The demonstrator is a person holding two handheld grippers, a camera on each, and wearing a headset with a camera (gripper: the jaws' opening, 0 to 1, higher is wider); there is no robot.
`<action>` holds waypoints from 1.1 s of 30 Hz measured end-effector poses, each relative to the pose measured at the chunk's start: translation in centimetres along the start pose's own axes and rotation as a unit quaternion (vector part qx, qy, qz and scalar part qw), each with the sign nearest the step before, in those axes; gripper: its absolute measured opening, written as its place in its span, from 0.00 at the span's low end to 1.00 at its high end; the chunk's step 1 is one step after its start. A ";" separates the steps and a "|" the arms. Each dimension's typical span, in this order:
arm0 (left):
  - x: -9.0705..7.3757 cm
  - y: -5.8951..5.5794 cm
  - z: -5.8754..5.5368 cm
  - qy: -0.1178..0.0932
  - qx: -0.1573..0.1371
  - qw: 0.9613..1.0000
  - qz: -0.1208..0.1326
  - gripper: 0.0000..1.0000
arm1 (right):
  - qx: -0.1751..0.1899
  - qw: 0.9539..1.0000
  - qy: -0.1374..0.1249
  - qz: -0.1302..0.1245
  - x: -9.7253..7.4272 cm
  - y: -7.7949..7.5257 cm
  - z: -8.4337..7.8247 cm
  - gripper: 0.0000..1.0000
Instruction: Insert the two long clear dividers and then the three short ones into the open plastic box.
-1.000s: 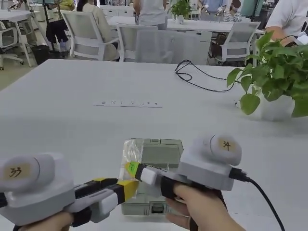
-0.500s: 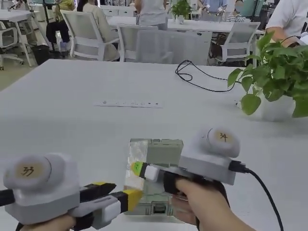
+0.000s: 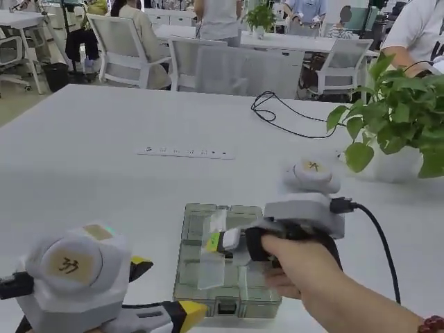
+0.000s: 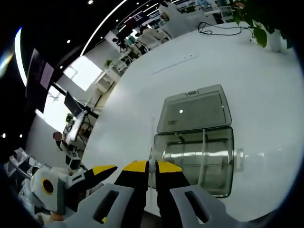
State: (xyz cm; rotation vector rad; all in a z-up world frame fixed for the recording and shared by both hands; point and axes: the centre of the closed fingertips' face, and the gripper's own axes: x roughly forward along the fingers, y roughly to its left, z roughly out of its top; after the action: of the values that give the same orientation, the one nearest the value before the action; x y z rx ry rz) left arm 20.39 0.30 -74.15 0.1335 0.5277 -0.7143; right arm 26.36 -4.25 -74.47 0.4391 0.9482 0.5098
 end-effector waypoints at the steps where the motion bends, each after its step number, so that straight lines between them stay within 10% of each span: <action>1: 0.0 0.1 0.2 -0.005 0.000 1.000 0.001 0.66 | 0.002 1.000 0.003 -0.004 0.0 -0.1 0.0 0.07; 33: 1.1 0.3 1.0 -0.045 -0.007 0.999 -0.030 0.94 | 0.067 0.985 0.123 -0.102 2.2 -3.7 -1.1 0.06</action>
State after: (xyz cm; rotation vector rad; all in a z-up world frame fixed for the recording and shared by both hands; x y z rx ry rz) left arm 21.70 -0.43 -73.86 0.0725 0.4528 -0.7715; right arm 27.34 -5.74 -78.54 0.4008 1.2572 0.3191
